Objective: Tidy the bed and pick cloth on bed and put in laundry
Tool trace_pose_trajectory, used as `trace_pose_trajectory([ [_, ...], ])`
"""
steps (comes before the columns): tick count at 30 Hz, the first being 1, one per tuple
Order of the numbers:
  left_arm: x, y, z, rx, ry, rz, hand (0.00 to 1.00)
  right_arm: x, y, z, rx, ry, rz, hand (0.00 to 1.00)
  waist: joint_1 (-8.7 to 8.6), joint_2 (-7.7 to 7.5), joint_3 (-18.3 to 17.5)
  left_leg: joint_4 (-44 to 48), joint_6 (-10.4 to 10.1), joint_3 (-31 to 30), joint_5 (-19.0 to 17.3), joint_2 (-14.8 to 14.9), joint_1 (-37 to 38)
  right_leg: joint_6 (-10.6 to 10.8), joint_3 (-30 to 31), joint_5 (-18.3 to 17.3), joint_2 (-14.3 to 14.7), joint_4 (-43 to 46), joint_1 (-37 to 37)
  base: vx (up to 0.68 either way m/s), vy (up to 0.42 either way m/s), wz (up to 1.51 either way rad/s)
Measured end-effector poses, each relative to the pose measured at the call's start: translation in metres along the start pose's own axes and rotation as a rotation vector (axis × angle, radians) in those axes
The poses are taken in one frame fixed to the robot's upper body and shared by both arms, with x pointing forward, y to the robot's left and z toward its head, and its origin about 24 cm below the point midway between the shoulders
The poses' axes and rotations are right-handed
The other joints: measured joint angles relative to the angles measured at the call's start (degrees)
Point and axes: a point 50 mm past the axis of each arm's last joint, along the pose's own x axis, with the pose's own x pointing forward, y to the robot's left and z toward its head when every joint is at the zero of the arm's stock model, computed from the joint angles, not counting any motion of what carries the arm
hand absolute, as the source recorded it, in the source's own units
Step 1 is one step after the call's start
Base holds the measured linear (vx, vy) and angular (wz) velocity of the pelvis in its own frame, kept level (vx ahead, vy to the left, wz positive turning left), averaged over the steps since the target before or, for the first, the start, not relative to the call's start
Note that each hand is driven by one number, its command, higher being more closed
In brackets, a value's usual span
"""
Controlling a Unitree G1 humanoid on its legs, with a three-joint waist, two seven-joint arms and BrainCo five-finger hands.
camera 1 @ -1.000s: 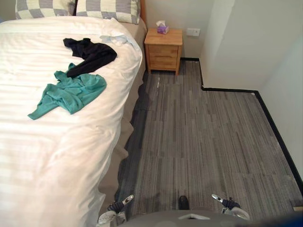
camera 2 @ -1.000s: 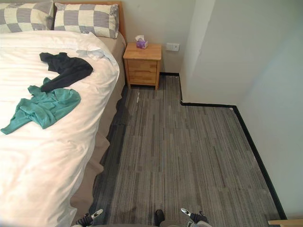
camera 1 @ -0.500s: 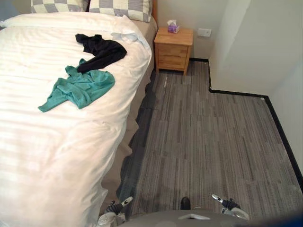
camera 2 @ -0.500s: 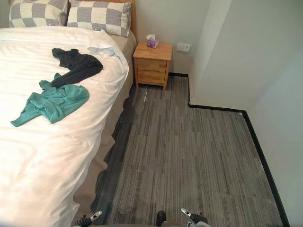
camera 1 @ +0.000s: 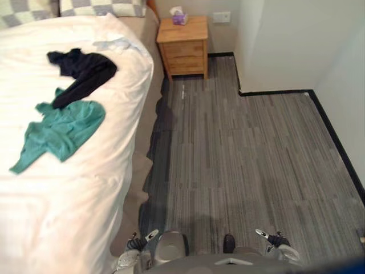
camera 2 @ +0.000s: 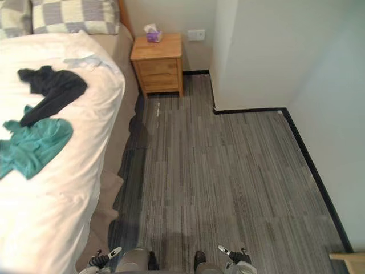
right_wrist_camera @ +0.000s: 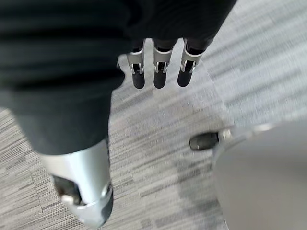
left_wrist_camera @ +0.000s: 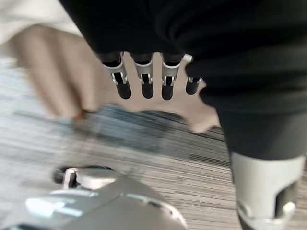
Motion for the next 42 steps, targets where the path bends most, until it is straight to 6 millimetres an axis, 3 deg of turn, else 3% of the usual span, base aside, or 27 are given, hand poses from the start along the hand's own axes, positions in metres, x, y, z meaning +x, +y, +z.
trace_pose_trajectory([
  [2,0.0,-0.002,0.0,-0.002,0.0,-0.004,0.0,-0.001,-0.001,-0.002,0.0,0.002,-0.008,0.0,0.07,0.22,0.1,-9.2,0.9,-0.2,6.9,-0.4,0.2,1.9,0.2,-1.9,-1.1,0.1,1.7,0.33,0.218,-0.15],
  [3,0.0,-0.002,0.0,-0.003,-0.001,-0.004,0.0,-0.001,-0.002,-0.004,-0.002,0.005,-0.013,0.0,0.29,0.35,-0.1,-11.5,2.9,1.4,13.4,-1.1,2.1,3.4,-0.6,-2.6,-2.0,0.1,2.6,0.44,0.231,-0.11],
  [4,0.001,-0.001,0.008,0.002,-0.024,-0.003,0.0,-0.002,0.007,-0.003,-0.011,-0.007,0.013,0.0,0.38,-0.83,0.4,-11.2,3.5,2.6,12.3,-1.7,2.4,3.8,-2.6,-3.0,-2.7,2.2,2.3,0.37,0.179,-0.09],
  [6,0.002,0.0,0.012,0.011,-0.035,-0.002,0.0,-0.003,0.013,0.002,-0.02,-0.025,0.028,0.0,1.26,-1.48,0.7,-8.5,4.6,4.2,10.9,-1.6,2.4,4.0,-4.2,-2.5,-3.3,3.6,1.8,0.34,0.109,-0.27],
  [9,0.003,0.002,0.011,0.015,-0.028,0.001,0.0,-0.003,0.015,0.0,-0.02,-0.019,0.033,0.0,1.31,-1.76,0.6,-3.9,5.2,5.5,9.7,-1.2,3.2,5.8,-3.9,2.7,-4.4,3.2,3.8,0.33,0.116,-0.27],
  [10,0.003,0.006,0.011,0.021,-0.028,0.011,0.0,-0.003,0.014,-0.001,0.0,-0.011,0.028,0.0,1.39,-2.93,0.9,-2.6,4.4,5.2,8.3,-2.4,2.8,6.1,-3.6,3.5,-4.9,5.2,4.0,0.18,0.098,-0.19],
  [12,0.001,0.0,0.005,0.025,-0.012,-0.006,0.0,-0.004,0.004,-0.011,-0.004,0.016,0.005,0.0,1.12,-0.79,-1.2,-9.4,5.9,3.4,8.3,-2.3,5.3,6.6,-3.9,2.8,-3.6,9.7,1.8,0.13,0.114,-0.12],
  [13,0.002,0.003,0.005,0.046,-0.013,-0.006,0.0,-0.004,0.005,-0.01,-0.001,0.016,0.01,0.0,0.55,-1.9,-1.7,-13.7,6.6,4.4,7.9,-3.3,9.0,9.6,-3.4,0.8,-5.4,21.4,-2.9,0.26,0.149,-0.13],
  [15,0.003,0.01,0.006,0.059,-0.01,0.011,0.0,-0.003,0.01,-0.006,-0.001,0.009,0.029,0.0,0.13,-3.44,-1.4,-15.3,7.1,4.8,7.1,-4.2,11.6,12.5,-3.0,2.2,-7.1,32.6,-7.3,0.26,0.099,-0.08],
  [16,0.003,0.013,0.004,0.074,0.004,0.016,0.0,-0.003,0.014,-0.005,0.013,0.003,0.039,0.0,-0.26,-4.24,-0.7,-16.1,7.6,4.2,5.9,-5.0,14.7,13.7,-3.9,6.8,-9.3,44.3,-11.8,0.31,0.057,0.26],
  [17,0.004,0.017,0.005,0.096,0.006,0.02,0.0,-0.003,0.015,-0.002,0.022,-0.005,0.042,0.0,-1.74,-4.77,-0.5,-16.0,8.4,3.2,4.8,-5.1,17.4,11.5,-6.7,6.0,-11.5,53.5,-14.2,0.38,0.058,0.41],
  [18,0.004,0.017,0.006,0.1,0.005,0.019,0.0,-0.003,0.016,-0.001,0.022,-0.009,0.044,0.0,-2.08,-4.85,-0.4,-16.0,8.4,2.3,4.4,-5.0,18.5,10.5,-8.1,4.7,-12.0,56.1,-14.9,0.36,0.007,0.69],
  [19,0.005,0.012,0.009,0.106,-0.006,0.007,0.0,-0.002,0.015,0.003,0.018,-0.017,0.043,0.0,-2.45,-4.57,-0.3,-16.9,8.7,0.8,3.7,-4.1,21.8,7.3,-12.5,-0.2,-12.3,60.2,-16.8,0.37,-0.019,0.63],
  [20,0.005,0.005,0.014,0.097,-0.017,-0.008,0.0,-0.002,0.016,0.007,0.012,-0.028,0.047,0.0,-2.4,-3.64,0.1,-18.0,8.4,0.0,3.4,-2.5,24.4,4.9,-16.0,-4.5,-11.1,57.8,-18.4,0.36,-0.036,0.57],
  [22,0.006,0.001,0.017,0.091,-0.026,-0.019,0.0,-0.001,0.02,0.012,0.005,-0.043,0.061,0.0,-2.59,-3.06,0.5,-18.0,8.3,-1.1,3.3,-1.0,25.6,3.7,-18.7,-6.7,-9.3,51.8,-20.8,0.34,-0.114,0.49],
  [23,0.005,-0.004,0.018,0.085,-0.028,-0.029,0.0,-0.001,0.022,0.015,0.008,-0.053,0.066,0.0,-3.1,-2.96,0.6,-18.0,8.2,-2.0,3.3,0.2,26.7,3.3,-19.2,-6.2,-6.7,40.2,-23.6,0.34,-0.16,0.6],
  [24,0.005,-0.006,0.019,0.084,-0.03,-0.032,0.0,-0.001,0.022,0.016,0.008,-0.056,0.067,0.0,-3.19,-2.96,0.6,-18.0,8.2,-2.7,3.3,0.5,27.1,3.5,-18.9,-5.4,-5.8,35.5,-24.0,0.53,-0.319,0.78],
  [26,0.005,-0.011,0.02,0.078,-0.032,-0.044,0.0,-0.001,0.022,0.016,0.006,-0.058,0.068,0.0,-3.5,-3.64,0.6,-18.2,6.2,-4.7,2.1,1.4,28.5,5.4,-16.1,4.9,-3.5,10.9,-24.4,0.49,-0.351,0.86],
  [27,0.005,-0.009,0.019,0.078,-0.032,-0.04,0.0,-0.001,0.022,0.014,0.006,-0.053,0.067,0.0,-3.57,-4.17,0.4,-18.3,5.0,-4.8,1.3,1.0,28.9,5.7,-15.3,7.0,-3.6,6.7,-24.1,0.46,-0.323,0.85],
  [28,0.005,-0.015,0.017,0.074,-0.021,-0.052,0.0,-0.001,0.021,0.018,0.013,-0.061,0.066,0.0,-3.83,-3.06,1.2,-19.1,2.2,-5.7,-0.5,2.6,30.8,1.6,-14.6,15.1,-2.4,7.4,-23.3,0.33,-0.234,0.47],
  [30,0.003,-0.024,0.014,0.059,-0.011,-0.074,0.0,0.001,0.022,0.03,0.003,-0.089,0.068,0.0,-3.29,-1.78,1.8,-19.3,1.6,-6.5,-0.2,2.9,30.4,1.5,-14.0,10.2,-2.2,13.6,-25.6,0.35,-0.25,0.2],
  [32,0.003,-0.022,0.011,0.061,-0.002,-0.067,0.0,0.002,0.019,0.03,0.033,-0.091,0.062,0.0,-4.33,-1.27,1.8,-18.9,1.6,-7.4,2.4,3.5,32.3,1.0,-14.2,1.4,-2.4,23.6,-26.2,0.41,-0.256,0.2],
  [34,0.003,-0.023,0.007,0.065,0.009,-0.069,0.0,0.002,0.017,0.03,0.024,-0.088,0.06,0.0,-4.4,-0.08,1.4,-17.3,1.7,-8.3,2.6,5.0,32.4,0.7,-15.3,-0.6,-1.5,24.7,-25.2,0.41,-0.179,0.17],
  [35,0.002,-0.022,0.004,0.056,0.025,-0.066,0.0,0.002,0.014,0.031,0.021,-0.093,0.053,0.0,-4.66,0.88,1.1,-14.4,1.3,-9.4,2.8,6.3,32.0,0.3,-16.3,-1.9,-0.4,24.6,-23.6,0.47,-0.179,0.27],
  [37,0.002,-0.022,0.004,0.035,0.026,-0.059,0.0,0.003,0.011,0.027,0.014,-0.081,0.047,0.0,-4.58,1.42,1.1,-3.1,-2.0,-11.6,4.9,7.2,27.2,-0.3,-17.6,-3.1,0.7,22.5,-20.0,0.39,-0.129,0.28],
  [40,0.003,-0.02,0.011,-0.002,0.0,-0.047,0.0,0.001,0.01,0.02,-0.042,-0.079,0.053,0.0,-4.02,1.68,1.7,21.0,-4.1,-12.3,17.2,8.6,16.6,0.1,-19.3,-3.2,1.7,15.1,-10.6,0.42,-0.067,0.2],
  [42,0.003,-0.023,0.013,-0.009,-0.016,-0.054,0.0,0.001,0.008,0.018,-0.048,-0.073,0.047,0.0,-2.87,2.04,1.8,32.0,-2.4,-7.2,8.9,10.3,10.7,-0.2,-19.6,-3.3,1.7,12.4,-5.7,0.48,-0.046,-0.01],
])
